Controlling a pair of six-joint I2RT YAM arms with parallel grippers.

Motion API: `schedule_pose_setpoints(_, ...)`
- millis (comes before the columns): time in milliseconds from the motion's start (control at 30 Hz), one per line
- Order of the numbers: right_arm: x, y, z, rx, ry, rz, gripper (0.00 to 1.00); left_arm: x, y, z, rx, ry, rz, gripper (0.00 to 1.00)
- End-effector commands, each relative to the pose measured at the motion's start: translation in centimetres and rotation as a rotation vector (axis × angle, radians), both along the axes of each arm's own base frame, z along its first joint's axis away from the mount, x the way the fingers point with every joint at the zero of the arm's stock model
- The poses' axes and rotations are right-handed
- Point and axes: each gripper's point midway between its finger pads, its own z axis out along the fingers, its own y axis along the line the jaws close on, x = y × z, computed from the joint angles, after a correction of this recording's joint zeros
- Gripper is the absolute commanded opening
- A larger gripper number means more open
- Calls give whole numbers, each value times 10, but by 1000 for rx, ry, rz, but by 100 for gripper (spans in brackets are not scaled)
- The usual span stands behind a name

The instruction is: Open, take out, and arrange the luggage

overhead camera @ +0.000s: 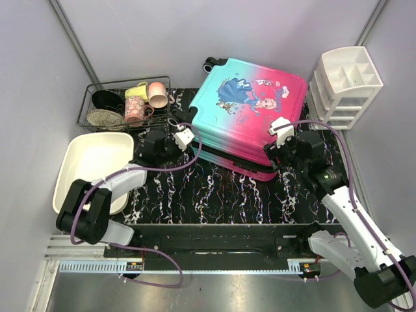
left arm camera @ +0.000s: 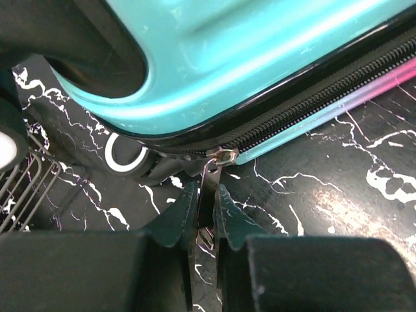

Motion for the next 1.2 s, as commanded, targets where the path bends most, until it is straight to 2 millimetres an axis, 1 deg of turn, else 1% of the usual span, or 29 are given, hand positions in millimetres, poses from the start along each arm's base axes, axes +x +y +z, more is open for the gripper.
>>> schedule_pose_setpoints(0,-15,10,-18,-6,149,108,78,11,7,77,-44,-276,-91,0)
schedule_pose_setpoints(33,-12,17,-8,16,136,132,81,4,-3,80,-62,-283,-128,0)
schedule_pose_setpoints(67,-8,30,19,69,98,184,85,-1,-9,86,-72,-310,-146,0)
schedule_pose_setpoints(133,3,44,34,121,108,209,87,-10,-20,88,-85,-325,-180,0)
schedule_pose_setpoints(167,7,55,58,180,90,233,87,-12,-23,88,-88,-332,-186,0)
schedule_pose_setpoints(233,19,68,63,223,127,242,88,-19,-31,88,-95,-341,-212,0)
schedule_pose_setpoints(267,24,75,80,266,121,251,88,-22,-34,88,-96,-352,-219,0)
schedule_pose_setpoints(300,29,80,75,275,157,254,89,-24,-38,89,-93,-360,-230,0)
schedule_pose_setpoints(367,31,89,86,292,153,300,91,-37,-51,90,-84,-384,-283,0)
schedule_pose_setpoints(400,35,94,84,286,158,318,92,-42,-56,90,-79,-398,-303,0)
schedule_pose_setpoints(467,36,107,94,284,135,380,93,-57,-70,88,-59,-423,-361,0)
schedule_pose_setpoints(533,40,126,90,290,173,426,91,-66,-79,85,-47,-436,-393,0)
schedule_pose_setpoints(567,40,137,103,306,163,457,91,-68,-78,80,-33,-434,-393,0)
schedule_pose_setpoints(600,43,150,93,301,198,475,91,-70,-79,79,-29,-440,-399,0)
schedule_pose_setpoints(633,43,159,93,299,203,491,90,-71,-79,76,-23,-443,-400,0)
schedule_pose_setpoints(667,39,175,100,303,195,524,89,-70,-77,71,-12,-440,-393,0)
schedule_pose_setpoints(733,46,194,94,314,209,547,89,-71,-76,64,15,-447,-399,0)
schedule_pose_setpoints(767,42,210,104,331,197,578,89,-71,-77,64,17,-463,-399,0)
schedule_pose_setpoints(800,46,220,95,331,221,583,88,-70,-77,63,30,-472,-402,0)
schedule_pose_setpoints(833,47,229,104,344,212,594,88,-71,-80,63,31,-480,-408,0)
schedule_pose_setpoints(867,45,240,102,345,221,612,86,-70,-81,61,38,-482,-400,0)
schedule_pose_setpoints(900,48,250,91,339,247,621,86,-72,-84,61,41,-489,-410,0)
schedule_pose_setpoints(967,48,264,97,341,238,649,85,-72,-86,58,54,-499,-418,0)
schedule_pose_setpoints(1000,46,276,86,333,268,668,84,-73,-87,59,60,-512,-422,0)
schedule_pose_setpoints(1033,46,282,92,340,259,680,83,-73,-86,56,64,-512,-424,0)
schedule_pose_setpoints(1067,42,288,87,333,283,688,83,-73,-86,54,68,-513,-422,0)
schedule_pose_setpoints(1100,42,296,75,319,311,697,83,-72,-85,53,75,-514,-418,0)
schedule_pose_setpoints(1133,42,301,78,316,303,705,83,-72,-83,48,83,-513,-417,0)
schedule_pose_setpoints(1167,43,304,64,297,340,698,83,-72,-82,47,87,-515,-417,0)
